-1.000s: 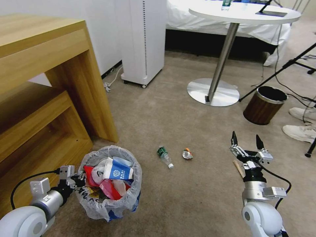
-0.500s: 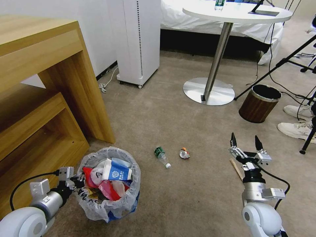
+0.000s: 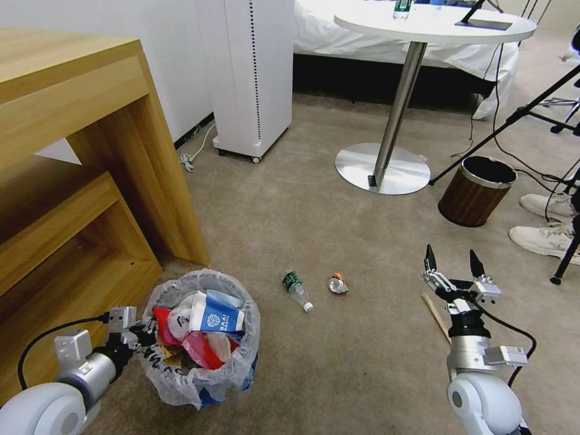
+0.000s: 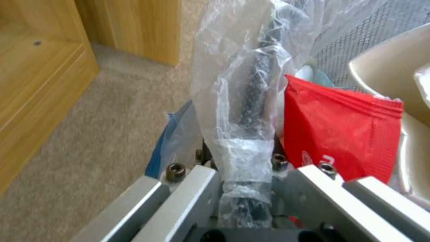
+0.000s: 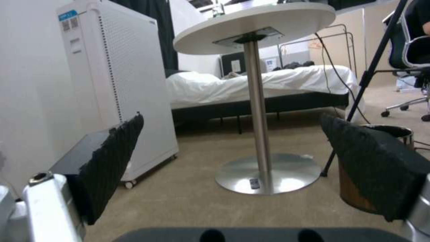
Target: Pick up the trash bin and place the garbage on the floor into it.
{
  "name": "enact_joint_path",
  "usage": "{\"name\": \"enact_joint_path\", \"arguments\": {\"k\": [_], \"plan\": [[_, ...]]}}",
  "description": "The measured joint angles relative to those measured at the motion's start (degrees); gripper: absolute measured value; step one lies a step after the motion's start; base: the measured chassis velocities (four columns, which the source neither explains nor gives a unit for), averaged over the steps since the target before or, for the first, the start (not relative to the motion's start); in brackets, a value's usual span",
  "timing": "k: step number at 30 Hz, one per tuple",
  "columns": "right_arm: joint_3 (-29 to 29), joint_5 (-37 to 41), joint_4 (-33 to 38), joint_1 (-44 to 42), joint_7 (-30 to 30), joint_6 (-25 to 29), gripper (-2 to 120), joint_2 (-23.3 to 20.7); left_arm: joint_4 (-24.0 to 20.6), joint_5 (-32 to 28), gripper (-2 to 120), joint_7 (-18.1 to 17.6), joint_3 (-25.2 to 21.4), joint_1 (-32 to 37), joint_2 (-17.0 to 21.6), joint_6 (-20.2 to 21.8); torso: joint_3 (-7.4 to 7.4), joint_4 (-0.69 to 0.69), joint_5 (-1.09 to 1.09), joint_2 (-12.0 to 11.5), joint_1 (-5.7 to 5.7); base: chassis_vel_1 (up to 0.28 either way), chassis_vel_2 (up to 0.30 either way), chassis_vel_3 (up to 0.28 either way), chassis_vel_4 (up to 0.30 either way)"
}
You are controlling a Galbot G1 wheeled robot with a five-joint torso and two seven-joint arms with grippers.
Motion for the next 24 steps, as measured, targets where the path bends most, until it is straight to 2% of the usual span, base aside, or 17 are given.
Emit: {"name": "enact_joint_path", "arguments": {"k": [15,24], "plan": [[-0.1,-0.5,0.2,0.0,-0.2,0.3,100,0.1,-0.4,0.4,1,0.1,-0.1,0.7,-0.4,-0.2,0.0,0.0,0.0,0.0,0.0,-0.053,0.044,0.048,-0.057],[-0.2,-0.6,-0.2,0.0,-0.2,0.6,100,0.2,-0.1,0.4,1,0.1,0.0,0.4,-0.3,-0.2,0.0,0.0,-0.01,0.0,0.0,-0.116,0.106,0.105,-0.119]]}}
